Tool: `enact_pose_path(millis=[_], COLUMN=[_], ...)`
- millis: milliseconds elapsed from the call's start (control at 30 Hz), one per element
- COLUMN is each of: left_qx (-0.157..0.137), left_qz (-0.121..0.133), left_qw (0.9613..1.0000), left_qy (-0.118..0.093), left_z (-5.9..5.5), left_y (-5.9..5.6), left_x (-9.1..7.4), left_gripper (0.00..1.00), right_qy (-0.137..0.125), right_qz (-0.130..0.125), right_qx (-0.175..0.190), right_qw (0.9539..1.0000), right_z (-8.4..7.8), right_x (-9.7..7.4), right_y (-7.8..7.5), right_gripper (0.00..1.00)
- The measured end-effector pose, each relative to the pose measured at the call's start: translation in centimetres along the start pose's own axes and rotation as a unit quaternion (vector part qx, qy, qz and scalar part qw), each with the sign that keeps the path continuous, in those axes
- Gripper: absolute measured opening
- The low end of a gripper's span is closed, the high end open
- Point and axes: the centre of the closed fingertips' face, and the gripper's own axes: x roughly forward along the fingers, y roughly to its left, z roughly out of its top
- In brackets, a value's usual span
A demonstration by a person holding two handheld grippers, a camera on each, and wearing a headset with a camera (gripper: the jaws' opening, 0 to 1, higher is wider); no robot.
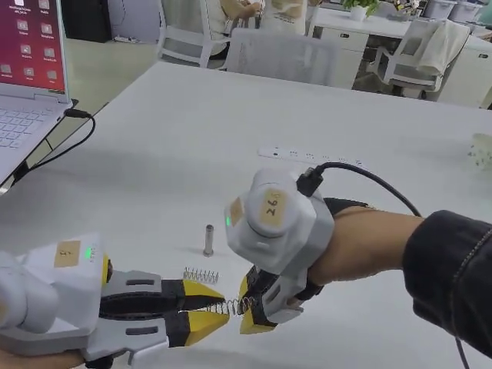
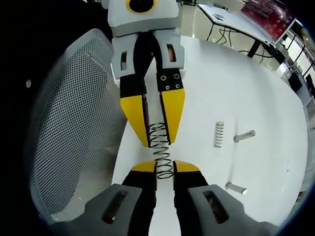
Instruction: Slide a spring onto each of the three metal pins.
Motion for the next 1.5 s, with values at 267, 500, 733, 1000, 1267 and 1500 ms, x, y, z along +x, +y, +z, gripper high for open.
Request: enact_pose_path(millis=[267, 500, 733, 1000, 1267, 1500], left_qx=[0.000, 0.005, 0.013, 0.016, 0.015, 0.012], left_qz=[0.002, 0.000, -0.006, -0.013, -0.016, -0.020], left_qw=[1.0000, 0.9999, 0.9997, 0.9993, 0.9993, 0.9993], left_qy=[0.003, 0.014, 0.022, 0.032, 0.032, 0.031], left_z=[-0.2, -0.7, -1.0, -1.5, -1.6, -1.6], left_y=[-0.1, -0.2, -0.4, -0.6, -0.7, -0.8], left_x=[0.0, -0.2, -0.1, 0.1, 0.3, 0.5], left_gripper=[0.02, 0.02, 0.02, 0.02, 0.02, 0.02], right_qy=[-0.004, -0.014, -0.023, -0.032, -0.036, -0.034], right_qz=[-0.003, -0.001, 0.008, 0.011, 0.010, 0.011], right_qx=[0.000, 0.001, 0.005, -0.002, -0.007, -0.010], right_qw=[1.0000, 0.9999, 0.9997, 0.9994, 0.9993, 0.9993], right_z=[0.1, 0.9, 1.6, 2.7, 3.4, 3.6], right_x=[-0.2, -1.3, -1.8, -2.2, -2.4, -2.4], right_y=[-0.1, 0.2, 0.7, 1.1, 1.3, 1.5], right_gripper=[0.09, 0.09, 0.09, 0.09, 0.09, 0.09])
